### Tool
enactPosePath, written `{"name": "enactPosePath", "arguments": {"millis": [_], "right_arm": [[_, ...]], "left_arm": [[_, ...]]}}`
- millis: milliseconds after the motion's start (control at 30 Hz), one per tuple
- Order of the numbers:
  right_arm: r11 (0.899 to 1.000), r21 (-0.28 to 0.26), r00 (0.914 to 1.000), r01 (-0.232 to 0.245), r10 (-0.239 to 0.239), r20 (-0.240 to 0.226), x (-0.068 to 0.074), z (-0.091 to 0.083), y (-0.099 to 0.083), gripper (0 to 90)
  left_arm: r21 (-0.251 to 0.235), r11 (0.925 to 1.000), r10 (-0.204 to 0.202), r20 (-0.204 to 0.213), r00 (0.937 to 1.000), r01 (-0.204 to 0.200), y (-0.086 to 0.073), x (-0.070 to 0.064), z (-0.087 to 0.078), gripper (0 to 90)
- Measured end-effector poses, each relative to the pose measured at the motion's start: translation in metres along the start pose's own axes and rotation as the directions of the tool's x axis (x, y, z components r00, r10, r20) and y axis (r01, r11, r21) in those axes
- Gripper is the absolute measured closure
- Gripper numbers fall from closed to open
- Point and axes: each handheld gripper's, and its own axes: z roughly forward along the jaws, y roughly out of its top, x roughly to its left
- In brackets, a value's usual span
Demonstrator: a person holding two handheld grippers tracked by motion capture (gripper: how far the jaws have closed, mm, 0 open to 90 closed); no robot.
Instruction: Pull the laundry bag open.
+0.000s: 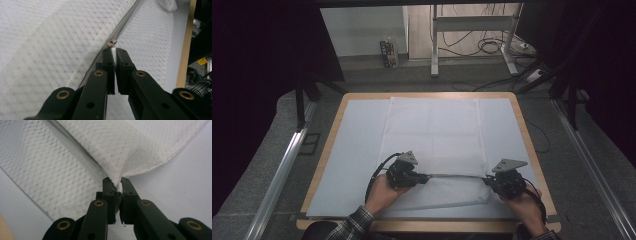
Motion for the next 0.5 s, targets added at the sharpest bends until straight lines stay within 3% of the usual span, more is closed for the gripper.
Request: {"name": "enactPosePath", "arguments": {"millis": [500], "right_arm": [[1.0, -0.002, 1.0, -0.001, 0.001, -0.004, 0.0, 0.0, 0.0, 83.7]], "left_arm": [[-0.005, 0.9996, -0.027, -0.017, 0.9995, 0.027, -0.011, 0.003, -0.011, 87.6]]}}
